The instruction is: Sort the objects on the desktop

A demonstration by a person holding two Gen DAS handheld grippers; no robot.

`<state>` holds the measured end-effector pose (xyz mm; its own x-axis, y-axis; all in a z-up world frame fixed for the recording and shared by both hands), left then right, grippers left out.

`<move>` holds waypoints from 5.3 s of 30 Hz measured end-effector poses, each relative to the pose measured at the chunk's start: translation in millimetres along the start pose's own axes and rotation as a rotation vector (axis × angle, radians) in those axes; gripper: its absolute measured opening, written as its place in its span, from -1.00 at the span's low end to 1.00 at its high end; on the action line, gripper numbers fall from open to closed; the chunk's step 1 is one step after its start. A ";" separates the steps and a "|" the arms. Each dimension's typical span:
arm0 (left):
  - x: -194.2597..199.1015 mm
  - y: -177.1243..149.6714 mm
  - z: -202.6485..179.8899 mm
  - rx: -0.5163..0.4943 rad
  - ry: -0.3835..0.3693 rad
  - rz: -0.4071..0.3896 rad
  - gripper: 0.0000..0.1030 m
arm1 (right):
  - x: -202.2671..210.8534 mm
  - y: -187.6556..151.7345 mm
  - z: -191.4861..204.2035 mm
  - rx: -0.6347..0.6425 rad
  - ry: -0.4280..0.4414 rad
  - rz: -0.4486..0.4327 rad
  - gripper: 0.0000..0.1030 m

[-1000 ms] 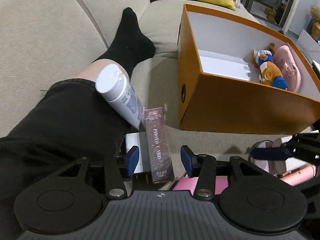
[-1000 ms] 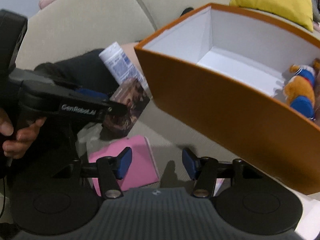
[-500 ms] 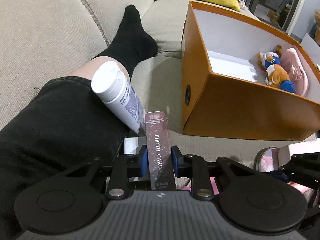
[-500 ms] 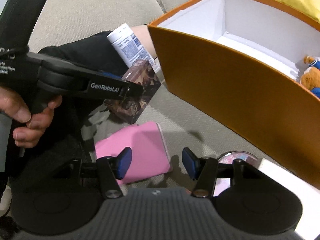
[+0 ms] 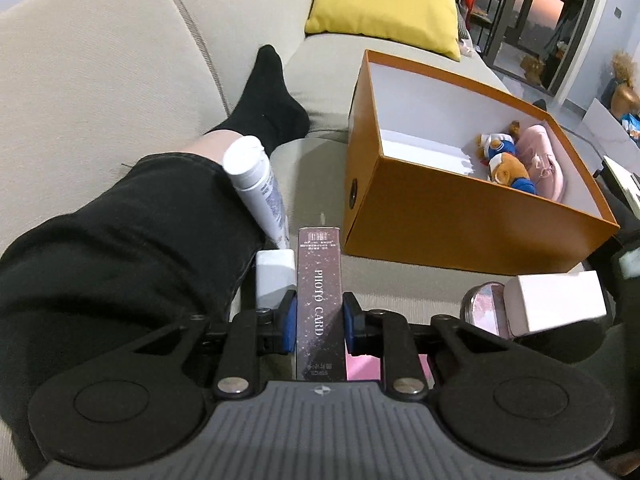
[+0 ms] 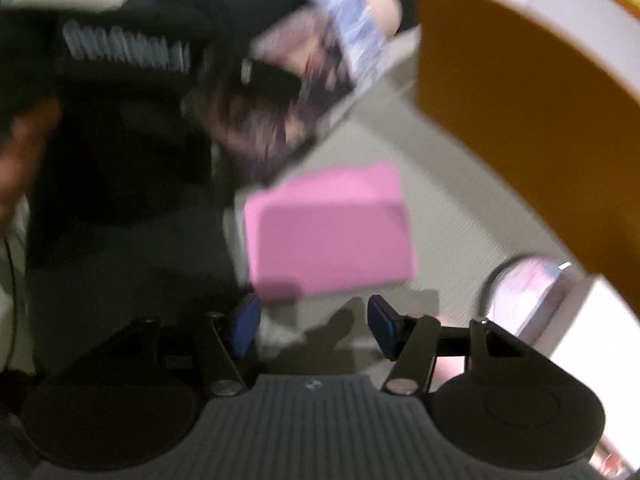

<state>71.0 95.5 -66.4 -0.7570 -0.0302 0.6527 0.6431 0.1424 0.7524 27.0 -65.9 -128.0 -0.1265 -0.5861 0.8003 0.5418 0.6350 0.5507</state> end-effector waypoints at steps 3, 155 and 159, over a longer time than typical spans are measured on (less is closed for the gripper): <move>4.2 -2.7 1.1 0.007 0.003 -0.001 -0.50 | -9.7 -2.9 0.5 -0.035 -0.019 0.021 0.18; 17.8 107.6 -84.4 0.003 -0.244 -0.337 -0.51 | 189.7 120.1 -111.8 -0.285 -0.221 -0.594 -0.56; -6.9 123.2 -91.4 -0.007 -0.238 -0.325 -0.51 | 184.0 130.1 -136.8 -0.316 -0.264 -0.592 -0.56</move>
<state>166.0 22.9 29.9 -0.9260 0.1577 0.3429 0.3663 0.1562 0.9173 187.8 -160.0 58.5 -0.6482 -0.6203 0.4416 0.5297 0.0493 0.8467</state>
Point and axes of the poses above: each gripper's, at about its wrist camera, not at the fingertips, and x roughly against the way its jaws point, z to its left, y to its top, the point moved 5 cm from there along -x, roughly the way its jaws point, and after that the axes turned 14 degrees about -z, right-handed, at the moved point
